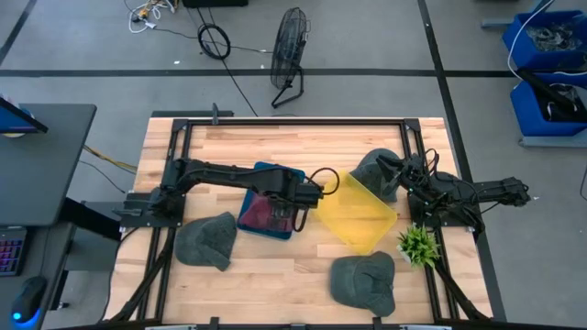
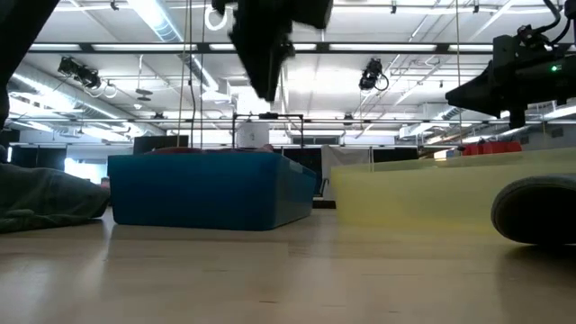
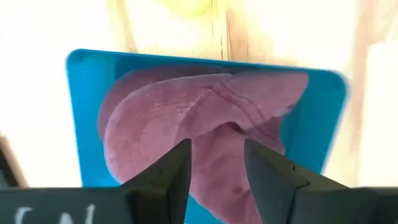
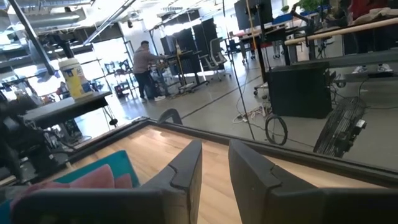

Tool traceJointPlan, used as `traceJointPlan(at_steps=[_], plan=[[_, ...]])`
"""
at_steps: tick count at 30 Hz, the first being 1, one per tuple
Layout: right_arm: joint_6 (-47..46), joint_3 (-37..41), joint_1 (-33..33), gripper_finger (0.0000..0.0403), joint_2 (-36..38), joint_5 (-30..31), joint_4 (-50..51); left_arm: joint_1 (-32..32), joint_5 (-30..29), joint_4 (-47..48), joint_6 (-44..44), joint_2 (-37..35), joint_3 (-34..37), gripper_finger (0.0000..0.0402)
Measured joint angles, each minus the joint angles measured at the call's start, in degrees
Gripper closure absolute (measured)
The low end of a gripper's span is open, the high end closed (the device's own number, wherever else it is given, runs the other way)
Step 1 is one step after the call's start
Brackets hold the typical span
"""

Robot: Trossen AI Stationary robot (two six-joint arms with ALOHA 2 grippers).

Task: Pick & Place hat
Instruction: Put the top gray cap into the yellow bin

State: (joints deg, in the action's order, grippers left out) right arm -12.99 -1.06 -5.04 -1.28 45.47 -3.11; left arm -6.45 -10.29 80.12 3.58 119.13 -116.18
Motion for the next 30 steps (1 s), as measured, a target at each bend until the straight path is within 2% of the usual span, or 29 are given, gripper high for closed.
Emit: traceJointPlan(at_steps=[3,7,10,14,18,22,24,28,30], plan=[[-0.02,0.00,-0.02,0.0317,0.00,-1.83,-0.18,-1.65,-4.38,5.21,-1.64,-0.30,-5.13,0.0256],[2.57,-0.29,-0.02,0.0317,0.00,-7.30,-3.91,-3.89,-11.87,6.47,-4.73,-4.11,-6.14,0.0256],[4.57,-2.96,-0.07,0.0317,-0.05,-10.88,-4.38,-5.09,-13.98,6.04,-4.88,-8.55,-3.87,0.0257],[8.01,-8.34,-0.07,0.0317,-2.25,-11.94,-3.14,-5.17,-16.92,2.76,-6.90,-17.33,2.27,0.0257],[10.70,-15.31,-0.07,0.0317,-8.29,-11.95,1.87,-3.88,-20.20,-5.87,-10.16,-28.78,15.40,0.0257],[8.97,-23.35,-0.07,0.0317,-18.45,-10.93,12.47,-2.23,-20.67,-25.07,-9.25,-40.96,34.46,0.0257],[5.60,-27.64,-0.05,0.0317,-24.61,-7.06,18.75,-1.45,-20.67,-36.53,-6.71,-45.73,43.84,0.0257],[-4.24,-35.41,0.39,0.0317,-37.28,1.21,37.68,0.44,-20.56,-58.31,-2.98,-51.62,60.45,0.0257],[-11.09,-38.23,1.10,0.0317,-43.29,2.07,46.40,1.29,-20.60,-68.06,-2.89,-52.86,67.04,0.0257]])
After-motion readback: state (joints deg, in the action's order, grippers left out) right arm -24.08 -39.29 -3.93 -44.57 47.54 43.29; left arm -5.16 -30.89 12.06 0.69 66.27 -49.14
